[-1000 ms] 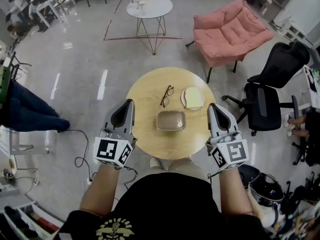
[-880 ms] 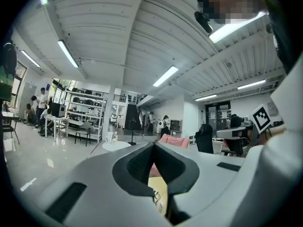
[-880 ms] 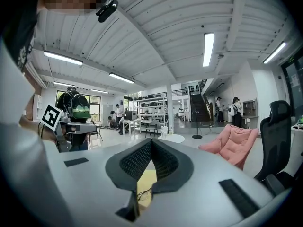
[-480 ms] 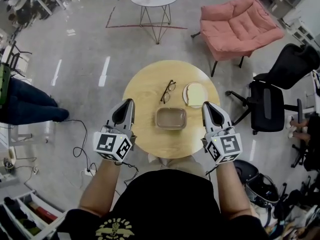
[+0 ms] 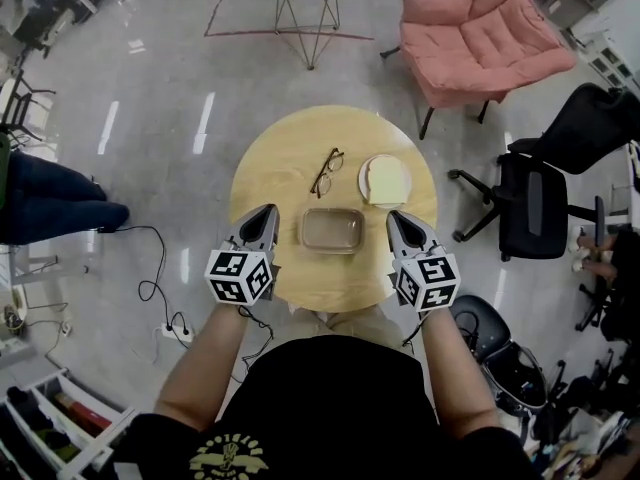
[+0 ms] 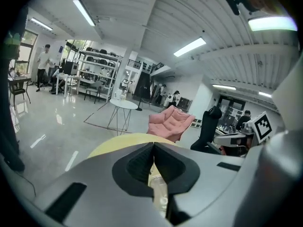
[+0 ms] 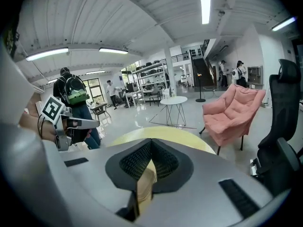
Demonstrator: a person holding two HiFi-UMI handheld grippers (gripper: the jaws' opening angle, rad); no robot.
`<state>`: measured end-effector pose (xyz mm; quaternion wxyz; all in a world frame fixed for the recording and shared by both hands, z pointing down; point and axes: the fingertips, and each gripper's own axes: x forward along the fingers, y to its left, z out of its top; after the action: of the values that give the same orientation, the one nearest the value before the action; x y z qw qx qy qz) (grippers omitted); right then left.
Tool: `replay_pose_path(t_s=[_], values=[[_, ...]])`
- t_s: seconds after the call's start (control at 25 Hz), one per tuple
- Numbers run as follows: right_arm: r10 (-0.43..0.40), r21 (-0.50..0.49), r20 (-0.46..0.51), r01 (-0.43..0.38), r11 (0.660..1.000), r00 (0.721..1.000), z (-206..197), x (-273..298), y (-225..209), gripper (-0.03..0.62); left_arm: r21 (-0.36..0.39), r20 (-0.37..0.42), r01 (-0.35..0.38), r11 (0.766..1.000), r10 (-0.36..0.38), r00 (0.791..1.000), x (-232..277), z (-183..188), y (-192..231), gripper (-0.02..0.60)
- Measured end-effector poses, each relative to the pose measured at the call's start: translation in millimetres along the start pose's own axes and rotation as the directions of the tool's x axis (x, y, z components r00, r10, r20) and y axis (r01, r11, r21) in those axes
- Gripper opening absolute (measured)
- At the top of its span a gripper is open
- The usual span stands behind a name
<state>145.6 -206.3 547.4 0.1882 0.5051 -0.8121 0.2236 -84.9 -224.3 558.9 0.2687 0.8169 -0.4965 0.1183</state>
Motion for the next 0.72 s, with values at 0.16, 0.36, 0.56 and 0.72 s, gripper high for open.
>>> replay_pose_path(t_s=[0.16,0.36,0.56,0.72], values=[[0.006,0.035,-0.08,-0.003,0.999,0.997,-31,17,-9,0.015,-0.017,-0.087,0.02,1.0,-0.021,0.996,19,-30,-2,0.015],[0.038,0.075,-0.194,-0.024,0.997,0.98,-69,35,-9,0.015,-0.045,-0.186,0.041,0.998,-0.049,0.981,35,-62,-4,0.017],[0.063,0.129,-0.266,-0.029,0.991,0.962,-103,45,-10,0.018,-0.092,-0.258,0.046,0.995,-0.068,0.964,44,-91,-4,0.017],[0.101,0.211,-0.305,-0.036,0.977,0.947,-126,53,-11,0.058,-0.103,-0.313,0.05,0.993,-0.08,0.946,51,-113,-5,0.056]])
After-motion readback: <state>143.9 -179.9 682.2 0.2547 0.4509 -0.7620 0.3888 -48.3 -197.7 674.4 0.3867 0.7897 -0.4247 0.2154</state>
